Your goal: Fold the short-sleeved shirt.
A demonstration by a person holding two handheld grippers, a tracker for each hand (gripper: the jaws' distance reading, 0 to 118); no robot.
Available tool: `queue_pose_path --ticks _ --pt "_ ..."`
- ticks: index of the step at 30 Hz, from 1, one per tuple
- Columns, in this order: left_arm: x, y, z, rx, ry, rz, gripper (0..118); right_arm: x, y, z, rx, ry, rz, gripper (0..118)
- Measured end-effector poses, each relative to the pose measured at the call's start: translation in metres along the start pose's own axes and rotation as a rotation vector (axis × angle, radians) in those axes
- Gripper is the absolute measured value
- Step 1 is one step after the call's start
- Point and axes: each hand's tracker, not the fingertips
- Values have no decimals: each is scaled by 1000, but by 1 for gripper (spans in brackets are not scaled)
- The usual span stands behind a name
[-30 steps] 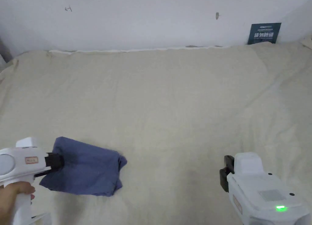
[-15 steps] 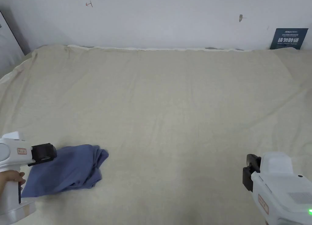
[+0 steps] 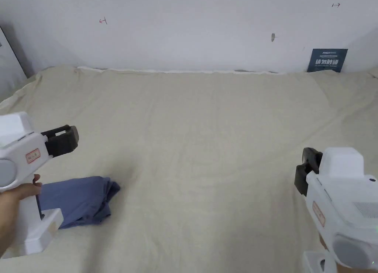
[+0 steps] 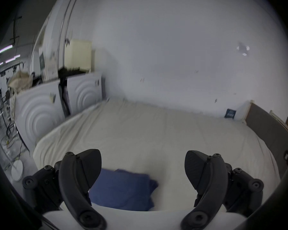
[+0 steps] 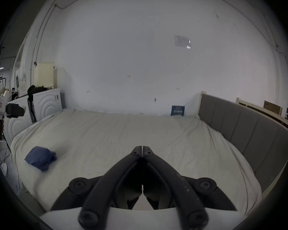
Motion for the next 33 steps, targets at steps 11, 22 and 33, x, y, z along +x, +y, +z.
queue_pose_path --ticks 11,22,33 --pt "119 -15 86 292 -92 -96 103 30 34 46 183 -85 44 2" --pt "191 -50 99 395 -198 -209 0 44 28 63 219 -127 61 2" --pt "203 -61 95 369 -244 -245 0 48 27 64 216 -130 45 2"
